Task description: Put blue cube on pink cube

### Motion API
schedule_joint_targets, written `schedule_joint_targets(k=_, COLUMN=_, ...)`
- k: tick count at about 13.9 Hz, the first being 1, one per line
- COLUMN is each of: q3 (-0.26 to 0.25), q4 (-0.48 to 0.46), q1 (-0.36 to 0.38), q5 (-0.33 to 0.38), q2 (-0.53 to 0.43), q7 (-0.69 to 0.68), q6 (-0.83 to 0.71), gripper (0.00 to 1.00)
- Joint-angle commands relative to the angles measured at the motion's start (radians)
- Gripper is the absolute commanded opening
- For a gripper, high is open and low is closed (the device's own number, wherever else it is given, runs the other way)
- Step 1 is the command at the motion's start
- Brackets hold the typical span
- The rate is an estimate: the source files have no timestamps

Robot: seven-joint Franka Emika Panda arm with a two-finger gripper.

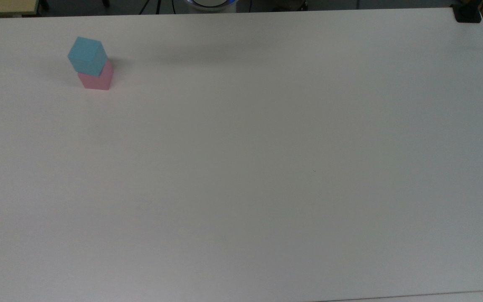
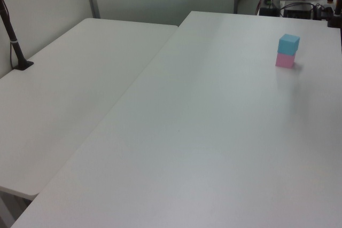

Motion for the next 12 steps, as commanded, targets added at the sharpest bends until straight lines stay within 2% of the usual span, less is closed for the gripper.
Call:
schedule_joint_targets(k=1, q3=-0.012, q4=0.039, q1=0.122, q5=-0.002, q2=0.017, q7=0.096, q6=-0.014, gripper=1.0)
schedule_joint_targets(k=3, q3=-0.011, q4=0.036, q1=0.198, q5=-0.001, q2=0.026, q7=0.176, q6=-0.013, gripper=1.0)
schedule_joint_targets(k=6, q3=-0.012, q4=0.033, q1=0.231, q5=-0.001, q2=0.024, q7=0.178, q6=-0.002, gripper=1.0)
schedule_joint_targets(k=12, q3=-0.023, q4=0.038, q1=0.219, q5=0.013, q2=0.018, q7=0.17, q6=-0.003, gripper=1.0)
